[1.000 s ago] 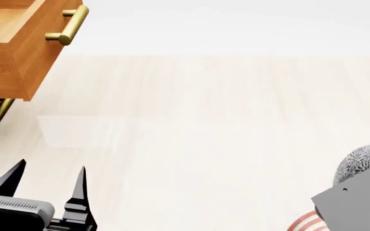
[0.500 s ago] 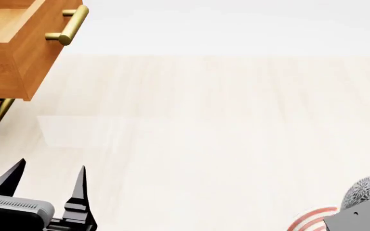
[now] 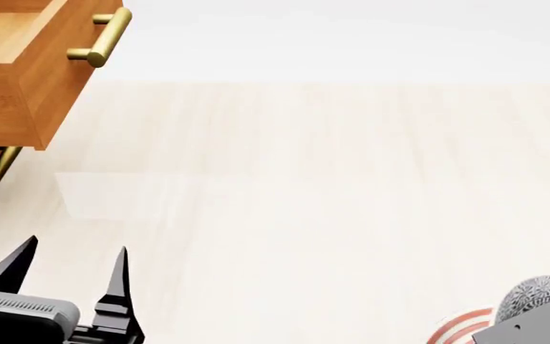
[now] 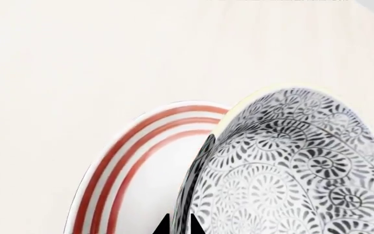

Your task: Put the bowl on the plate.

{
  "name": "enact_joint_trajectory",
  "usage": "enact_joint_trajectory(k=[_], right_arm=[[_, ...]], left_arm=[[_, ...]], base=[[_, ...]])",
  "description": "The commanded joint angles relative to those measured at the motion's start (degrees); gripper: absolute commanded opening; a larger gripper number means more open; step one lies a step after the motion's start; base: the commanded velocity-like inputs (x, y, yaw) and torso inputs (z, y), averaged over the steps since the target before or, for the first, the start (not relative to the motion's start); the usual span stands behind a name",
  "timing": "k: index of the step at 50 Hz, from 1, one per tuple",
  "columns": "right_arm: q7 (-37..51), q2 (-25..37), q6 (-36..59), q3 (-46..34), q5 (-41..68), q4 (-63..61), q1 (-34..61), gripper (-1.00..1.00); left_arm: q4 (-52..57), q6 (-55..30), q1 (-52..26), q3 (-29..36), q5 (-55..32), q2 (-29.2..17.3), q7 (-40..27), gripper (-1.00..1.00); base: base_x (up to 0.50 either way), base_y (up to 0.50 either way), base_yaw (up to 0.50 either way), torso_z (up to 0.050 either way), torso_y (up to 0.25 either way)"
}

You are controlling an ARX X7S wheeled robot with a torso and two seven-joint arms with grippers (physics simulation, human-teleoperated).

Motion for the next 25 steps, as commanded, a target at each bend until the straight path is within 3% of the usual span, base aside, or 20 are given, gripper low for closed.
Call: enact_joint_trajectory(k=[1,25], right_arm=[[-0.54,-1.33,-1.19,-0.04,-2.21,1.16,-0.1,-1.0],[-2.69,-1.68,-6.4,-1.49,-3.96,4.11,-4.67,-1.0]], left_arm=[[0.24,0.02,0.08,0.12,-0.07,-0.15,-0.17,1.0],[0.47,-0.23,-0.2,0.53,-0.22,-0.28,-0.42,1.0]], base=[[0.0,0.0,0.0,0.0,0.0],[0.0,0.0,0.0,0.001,0.0]])
